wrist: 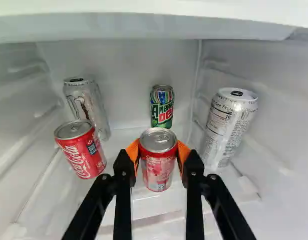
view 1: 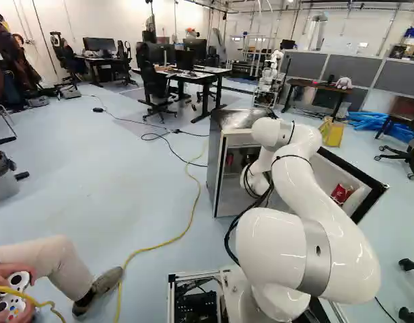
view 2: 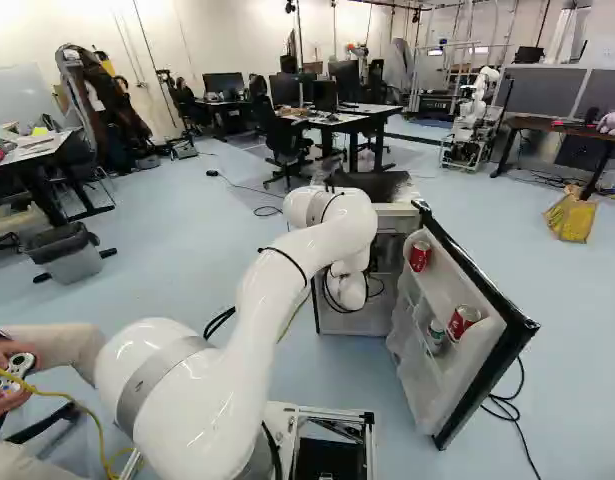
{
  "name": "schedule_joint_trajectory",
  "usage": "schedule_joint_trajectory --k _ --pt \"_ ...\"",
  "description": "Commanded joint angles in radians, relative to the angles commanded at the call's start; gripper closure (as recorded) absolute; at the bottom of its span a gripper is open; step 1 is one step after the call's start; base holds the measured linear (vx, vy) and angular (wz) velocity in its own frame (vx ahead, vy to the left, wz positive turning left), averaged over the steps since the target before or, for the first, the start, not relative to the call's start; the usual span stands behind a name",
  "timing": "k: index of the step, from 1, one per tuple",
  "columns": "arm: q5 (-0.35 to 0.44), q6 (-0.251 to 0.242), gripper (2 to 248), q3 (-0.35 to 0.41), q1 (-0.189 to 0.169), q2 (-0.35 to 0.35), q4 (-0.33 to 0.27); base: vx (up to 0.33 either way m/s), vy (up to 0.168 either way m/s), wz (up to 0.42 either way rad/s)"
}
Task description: Grab a drink from the fridge
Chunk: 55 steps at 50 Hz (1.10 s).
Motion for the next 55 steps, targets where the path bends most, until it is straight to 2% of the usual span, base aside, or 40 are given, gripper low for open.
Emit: schedule_joint_trajectory --k 3,4,23,55 --pt "0.0 0.0 145 0.0 0.0 0.0 0.0 0.0 0.0 0.0" --pt "0.0 0.0 162 0.0 0.0 0.0 0.0 0.0 0.0 0.0" --pt "0.0 0.0 162 0.005 0.0 0.005 0.0 0.0 0.0 0.0" --pt "0.0 0.0 162 0.097 -0.005 0.078 0.0 0.0 0.0 0.0"
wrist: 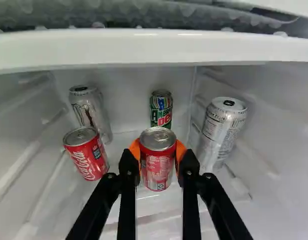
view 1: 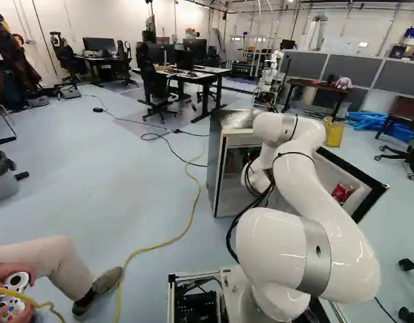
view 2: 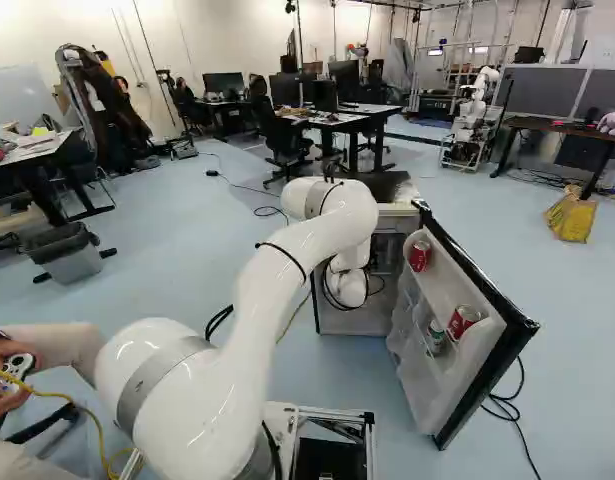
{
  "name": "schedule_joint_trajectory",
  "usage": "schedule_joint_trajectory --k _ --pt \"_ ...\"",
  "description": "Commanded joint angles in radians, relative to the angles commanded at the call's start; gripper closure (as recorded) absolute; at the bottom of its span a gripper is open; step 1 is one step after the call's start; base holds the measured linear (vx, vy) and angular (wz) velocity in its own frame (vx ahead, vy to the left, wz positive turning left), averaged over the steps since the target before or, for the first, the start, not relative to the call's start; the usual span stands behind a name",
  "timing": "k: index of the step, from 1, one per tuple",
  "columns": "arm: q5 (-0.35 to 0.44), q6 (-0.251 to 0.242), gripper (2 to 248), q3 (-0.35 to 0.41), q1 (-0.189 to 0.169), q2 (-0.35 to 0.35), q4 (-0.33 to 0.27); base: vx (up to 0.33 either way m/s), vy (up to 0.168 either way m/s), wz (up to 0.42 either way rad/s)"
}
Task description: Grab a drink from the fridge
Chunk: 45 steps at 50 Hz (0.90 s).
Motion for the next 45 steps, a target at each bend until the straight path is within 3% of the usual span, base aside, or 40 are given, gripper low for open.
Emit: schedule_joint_trajectory --k 24,45 --pt "0.0 0.0 162 0.155 -0.015 0.085 0.0 0.0 0.0 0.0" --pt "0.0 0.0 162 0.333 -0.032 0.216 0.0 0.0 0.0 0.0"
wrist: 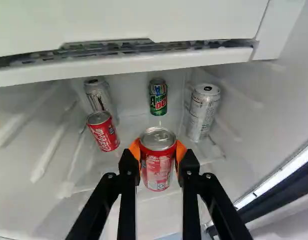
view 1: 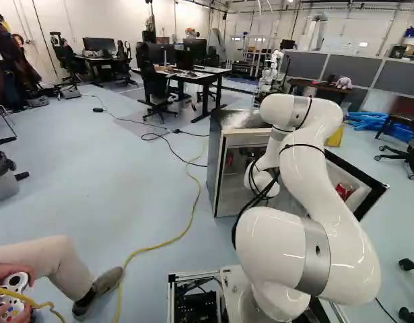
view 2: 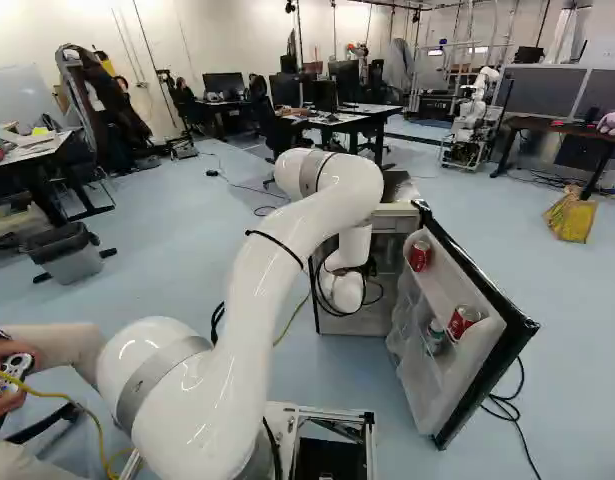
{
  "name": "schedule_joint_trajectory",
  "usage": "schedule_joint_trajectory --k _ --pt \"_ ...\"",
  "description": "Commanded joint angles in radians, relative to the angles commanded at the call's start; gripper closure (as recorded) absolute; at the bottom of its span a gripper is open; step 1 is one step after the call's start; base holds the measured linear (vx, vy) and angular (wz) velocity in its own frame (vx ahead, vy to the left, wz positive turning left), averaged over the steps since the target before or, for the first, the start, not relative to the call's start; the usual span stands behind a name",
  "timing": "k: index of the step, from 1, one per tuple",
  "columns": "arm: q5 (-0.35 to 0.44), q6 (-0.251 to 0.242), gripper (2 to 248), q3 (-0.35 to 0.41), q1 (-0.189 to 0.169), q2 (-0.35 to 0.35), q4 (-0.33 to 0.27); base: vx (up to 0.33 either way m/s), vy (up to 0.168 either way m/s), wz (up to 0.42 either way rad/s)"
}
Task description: Grab a drink from the fridge
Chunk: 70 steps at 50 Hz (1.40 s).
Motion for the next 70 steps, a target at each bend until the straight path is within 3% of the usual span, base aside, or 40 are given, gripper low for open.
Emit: schedule_joint_trajectory --k 70 --pt "0.0 0.0 162 0.551 -0.019 0.459 0.0 0.0 0.0 0.0"
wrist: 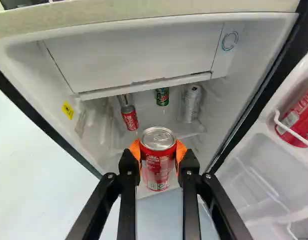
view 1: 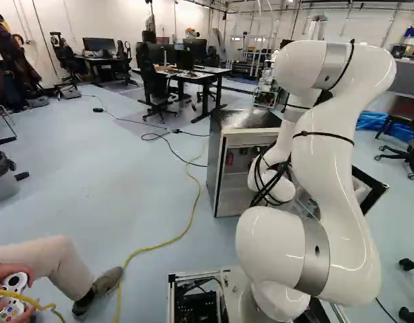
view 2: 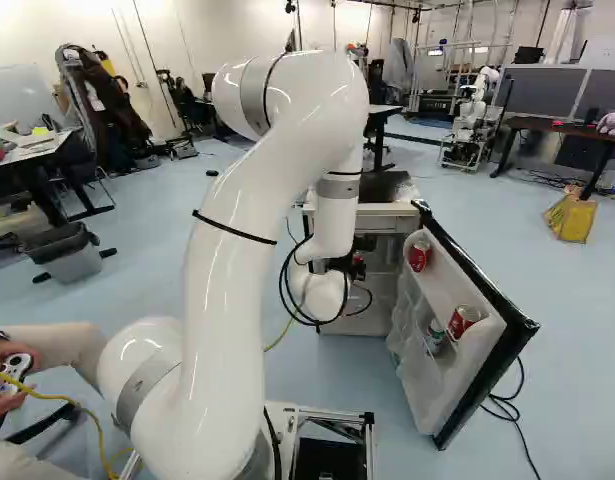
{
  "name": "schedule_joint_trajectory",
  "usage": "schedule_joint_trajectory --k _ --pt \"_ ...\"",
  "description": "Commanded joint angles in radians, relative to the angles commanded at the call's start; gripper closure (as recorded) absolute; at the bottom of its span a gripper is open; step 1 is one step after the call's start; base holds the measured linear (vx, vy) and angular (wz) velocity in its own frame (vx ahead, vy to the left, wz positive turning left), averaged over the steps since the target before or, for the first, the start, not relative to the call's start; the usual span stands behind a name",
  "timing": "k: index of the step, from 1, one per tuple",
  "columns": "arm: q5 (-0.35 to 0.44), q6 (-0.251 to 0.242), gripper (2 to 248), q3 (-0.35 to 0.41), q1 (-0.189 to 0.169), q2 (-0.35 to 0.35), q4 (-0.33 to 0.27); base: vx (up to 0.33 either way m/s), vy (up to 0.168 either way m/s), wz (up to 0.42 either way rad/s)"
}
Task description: Grab a drink from the fridge
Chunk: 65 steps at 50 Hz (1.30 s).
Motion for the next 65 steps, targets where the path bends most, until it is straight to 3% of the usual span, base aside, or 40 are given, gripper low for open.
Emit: schedule_joint_trajectory --k 29,65 --pt "0.0 0.0 162 0.195 0.003 0.196 0.0 0.0 0.0 0.0" --pt "-0.012 0.0 162 0.253 0.005 0.338 0.0 0.0 0.0 0.0"
